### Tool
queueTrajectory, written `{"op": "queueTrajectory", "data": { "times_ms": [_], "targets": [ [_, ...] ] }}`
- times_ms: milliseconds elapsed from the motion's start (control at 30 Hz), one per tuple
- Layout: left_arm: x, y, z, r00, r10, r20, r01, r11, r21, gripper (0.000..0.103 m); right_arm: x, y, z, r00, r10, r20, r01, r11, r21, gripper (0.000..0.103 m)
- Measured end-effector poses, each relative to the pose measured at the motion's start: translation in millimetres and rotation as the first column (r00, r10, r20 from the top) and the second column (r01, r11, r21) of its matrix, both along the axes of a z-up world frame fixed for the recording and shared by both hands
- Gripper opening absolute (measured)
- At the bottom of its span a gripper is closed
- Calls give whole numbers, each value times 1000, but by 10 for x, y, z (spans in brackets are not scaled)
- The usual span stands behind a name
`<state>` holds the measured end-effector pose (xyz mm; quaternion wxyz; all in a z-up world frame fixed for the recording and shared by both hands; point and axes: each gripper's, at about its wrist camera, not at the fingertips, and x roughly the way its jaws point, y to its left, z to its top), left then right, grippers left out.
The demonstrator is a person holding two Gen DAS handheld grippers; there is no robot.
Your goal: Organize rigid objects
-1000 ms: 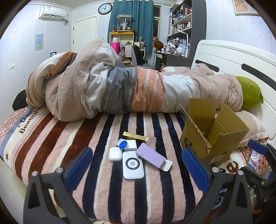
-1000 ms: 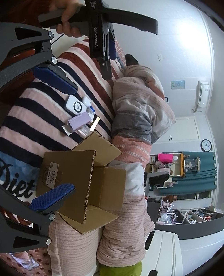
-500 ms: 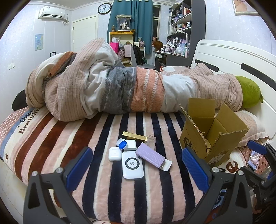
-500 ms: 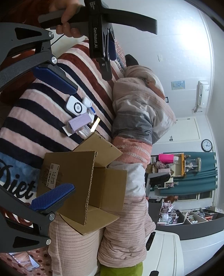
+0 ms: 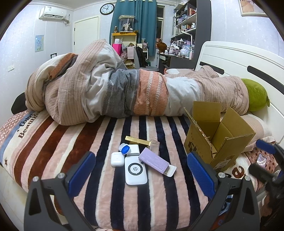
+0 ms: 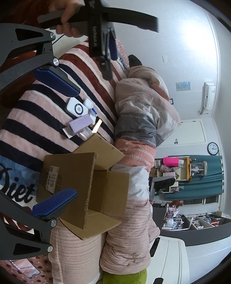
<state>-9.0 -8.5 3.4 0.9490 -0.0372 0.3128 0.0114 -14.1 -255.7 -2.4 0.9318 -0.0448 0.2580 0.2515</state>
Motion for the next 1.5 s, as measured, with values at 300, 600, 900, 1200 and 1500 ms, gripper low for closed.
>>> {"op": "queueTrajectory", "data": {
  "times_ms": [300, 600, 900, 1200, 1500],
  "targets": [
    [118, 30, -17, 1000, -23, 8, 23, 999, -26, 103, 364, -165, 392, 1000, 14, 13, -13, 997, -78, 103],
    [232, 148, -88, 999, -38, 10, 39, 999, -37, 103, 1201, -540, 549, 982, -7, -187, -13, 994, -105, 103],
    [546, 301, -634, 992, -26, -120, 21, 999, -46, 103, 1855, -891, -20, 884, -160, -440, 90, 980, -176, 64],
    [786, 260, -1417, 962, -28, -270, 23, 999, -24, 102, 1926, -883, -270, 861, -201, -468, 102, 968, -228, 10],
    [1119, 92, -1812, 961, -14, -276, 26, 999, 37, 75, 1915, -888, -250, 859, -197, -473, 101, 970, -221, 10]
  ]
}}
